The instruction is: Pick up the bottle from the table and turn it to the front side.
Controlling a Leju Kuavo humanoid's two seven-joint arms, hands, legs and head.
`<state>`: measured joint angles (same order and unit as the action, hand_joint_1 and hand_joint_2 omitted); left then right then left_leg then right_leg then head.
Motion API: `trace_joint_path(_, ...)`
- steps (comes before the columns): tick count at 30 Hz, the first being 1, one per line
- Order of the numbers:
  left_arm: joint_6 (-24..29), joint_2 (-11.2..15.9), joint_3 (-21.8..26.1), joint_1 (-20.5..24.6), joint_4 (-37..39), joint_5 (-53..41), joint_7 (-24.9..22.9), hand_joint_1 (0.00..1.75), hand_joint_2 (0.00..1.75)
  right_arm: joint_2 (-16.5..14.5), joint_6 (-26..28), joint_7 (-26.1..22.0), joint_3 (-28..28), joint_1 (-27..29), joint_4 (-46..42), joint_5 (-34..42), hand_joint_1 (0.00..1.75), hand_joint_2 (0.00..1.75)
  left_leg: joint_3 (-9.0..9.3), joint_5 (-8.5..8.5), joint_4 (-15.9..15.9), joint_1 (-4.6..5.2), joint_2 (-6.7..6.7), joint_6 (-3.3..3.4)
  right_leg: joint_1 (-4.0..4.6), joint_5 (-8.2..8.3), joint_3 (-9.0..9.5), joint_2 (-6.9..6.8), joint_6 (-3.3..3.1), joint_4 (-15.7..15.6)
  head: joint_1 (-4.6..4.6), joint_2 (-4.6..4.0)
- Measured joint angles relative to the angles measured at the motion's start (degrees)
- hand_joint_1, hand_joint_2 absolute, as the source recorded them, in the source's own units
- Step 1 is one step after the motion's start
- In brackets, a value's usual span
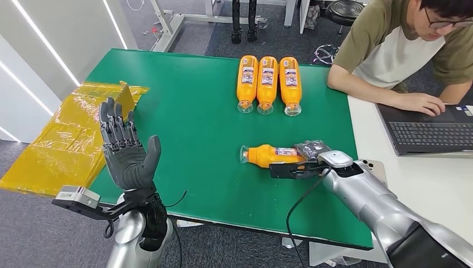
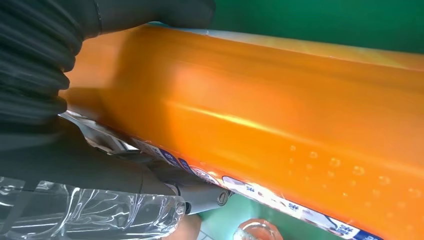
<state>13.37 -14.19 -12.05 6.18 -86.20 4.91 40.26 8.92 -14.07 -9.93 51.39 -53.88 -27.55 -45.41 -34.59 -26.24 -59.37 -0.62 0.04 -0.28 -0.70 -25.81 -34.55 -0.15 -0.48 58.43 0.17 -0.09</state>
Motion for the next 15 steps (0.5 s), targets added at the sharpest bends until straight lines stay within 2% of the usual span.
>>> trace_joint_path(4,0.01,-0.01,0.19,-0.05,-0.22,0.03,0.0,0.0,1.75,-0.15,1.97,0.08,0.15,0.57,0.46,0.4,1.75,1.75,0.0,0.0,0.0,0.0,0.0,0.0,0.0,0.0,0.0,0.0,0.0,0.0,0.0,0.0)
trace_joint_path(6,0.02,-0.01,0.26,-0.08,-0.32,0.01,0.0,0.0,1.75,-0.28,5.14,0.51,0.17,1.35,0.55,0.95,1.75,1.75,-0.01,0.0,0.0,0.0,0.0,0.0,0.0,0.0,0.0,-0.01,0.0,0.0,0.0,0.0)
trace_joint_path(8,0.11,-0.02,0.31,-0.18,-0.59,-0.19,0.0,0.0,1.75,-0.55,12.26,1.08,-0.13,2.87,0.38,2.34,1.75,1.75,-0.02,0.0,0.0,0.0,-0.01,0.0,0.0,0.0,0.0,-0.01,0.0,0.0,0.01,0.0)
trace_joint_path(10,0.35,-0.01,0.38,-0.49,-0.96,-0.56,0.0,0.0,1.75,-1.16,22.1,1.23,-1.34,4.96,-0.38,4.64,1.75,1.75,-0.02,-0.01,0.0,-0.01,0.02,-0.01,0.01,0.0,-0.01,0.02,0.0,0.0,0.01,0.0)
trace_joint_path(13,0.85,-0.01,0.44,-0.79,-1.29,-1.19,0.0,0.0,1.75,-2.6,35.5,-0.19,-5.1,8.9,-2.89,8.59,1.75,1.75,-0.02,-0.02,0.01,-0.02,0.0,-0.01,0.02,-0.04,-0.02,0.01,0.02,0.0,-0.01,0.0)
trace_joint_path(15,1.01,-0.01,0.44,-0.8,-1.32,-1.45,0.0,0.0,1.75,-3.74,42.08,-2.04,-8.15,11.54,-5.02,11.01,1.75,1.75,-0.03,-0.02,0.02,-0.02,-0.04,-0.02,0.02,-0.07,-0.02,-0.04,0.03,0.0,-0.01,0.0)
